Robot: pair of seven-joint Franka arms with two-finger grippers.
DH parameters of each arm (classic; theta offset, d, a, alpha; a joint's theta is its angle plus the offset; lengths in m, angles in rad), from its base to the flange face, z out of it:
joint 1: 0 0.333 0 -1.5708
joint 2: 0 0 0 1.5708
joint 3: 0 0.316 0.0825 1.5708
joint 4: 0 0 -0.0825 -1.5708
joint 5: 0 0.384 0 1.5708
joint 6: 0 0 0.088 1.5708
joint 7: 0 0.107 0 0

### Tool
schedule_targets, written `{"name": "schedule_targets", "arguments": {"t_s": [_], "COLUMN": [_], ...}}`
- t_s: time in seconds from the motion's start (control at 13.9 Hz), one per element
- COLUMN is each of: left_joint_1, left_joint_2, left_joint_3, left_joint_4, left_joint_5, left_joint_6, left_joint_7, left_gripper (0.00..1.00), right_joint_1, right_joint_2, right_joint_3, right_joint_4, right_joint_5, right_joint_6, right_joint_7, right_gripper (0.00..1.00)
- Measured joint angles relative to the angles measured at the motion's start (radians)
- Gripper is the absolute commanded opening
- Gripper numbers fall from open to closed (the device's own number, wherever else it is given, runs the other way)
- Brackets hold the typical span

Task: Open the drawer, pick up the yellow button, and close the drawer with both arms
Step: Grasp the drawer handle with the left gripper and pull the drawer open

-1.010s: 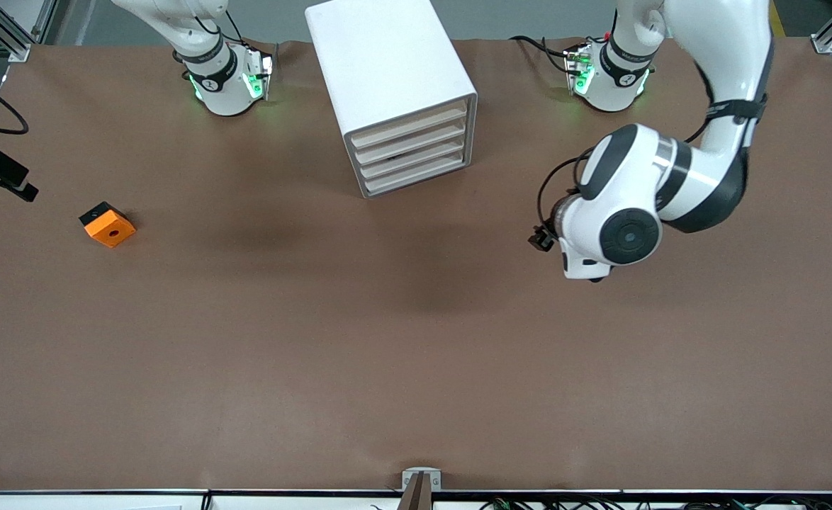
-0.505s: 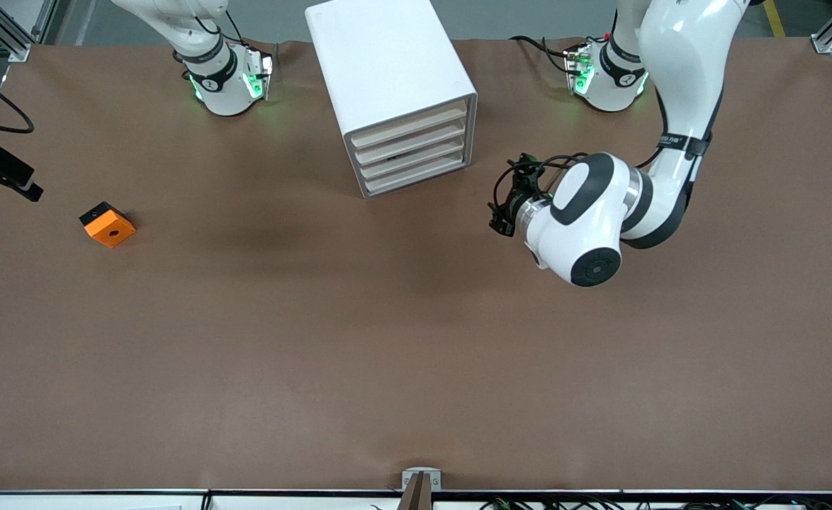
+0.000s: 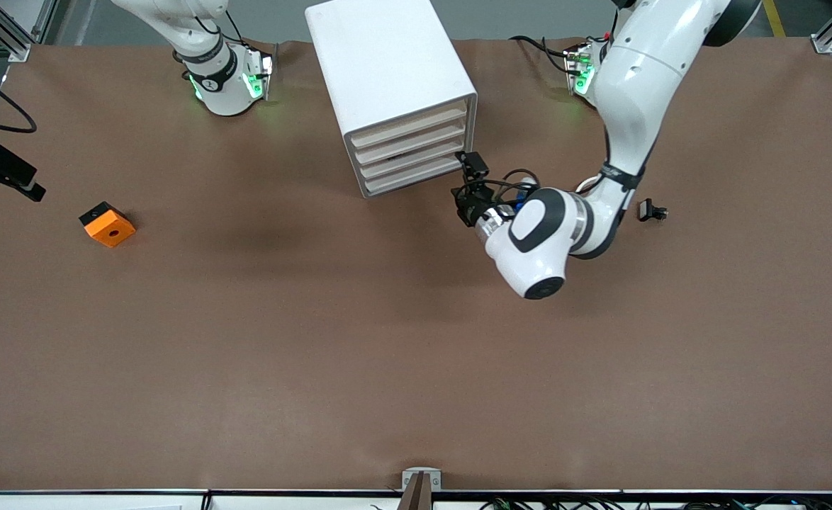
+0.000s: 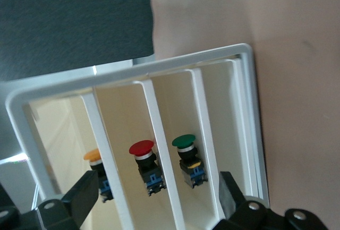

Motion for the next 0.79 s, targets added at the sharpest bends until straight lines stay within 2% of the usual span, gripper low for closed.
{"name": "schedule_targets", "arguments": {"t_s": [0.14, 0.58, 0.65, 0.79], "left_joint_1": [-0.017, -0.062, -0.075, -0.101], "left_joint_2": [0.008, 0.02, 0.024, 0.026], "left_joint_3": [0.0, -0.001, -0.001, -0.002], "left_joint_4": [0.003, 0.008, 0.008, 0.008], "left_joint_5": [-0.045, -0.157, -0.162, -0.168], "left_joint_6": [0.0, -0.005, -0.005, -0.009], "left_joint_7": [-0.061, -0.149, -0.149, -0.149], "left_gripper": [0.83, 0.74, 0.67, 0.64], "right_joint_1": [0.014, 0.047, 0.048, 0.057], "right_joint_2": [0.0, 0.002, 0.002, 0.005], "right_joint_3": [0.003, 0.005, 0.005, 0.005], "right_joint_4": [0.0, 0.0, 0.0, 0.0], "right_joint_5": [0.0, -0.001, -0.009, -0.039], "right_joint_6": [0.0, 0.0, 0.0, 0.0], "right_joint_7": [-0.001, -0.001, -0.001, -0.004], "right_gripper": [1.0, 1.0, 1.0, 1.0]}}
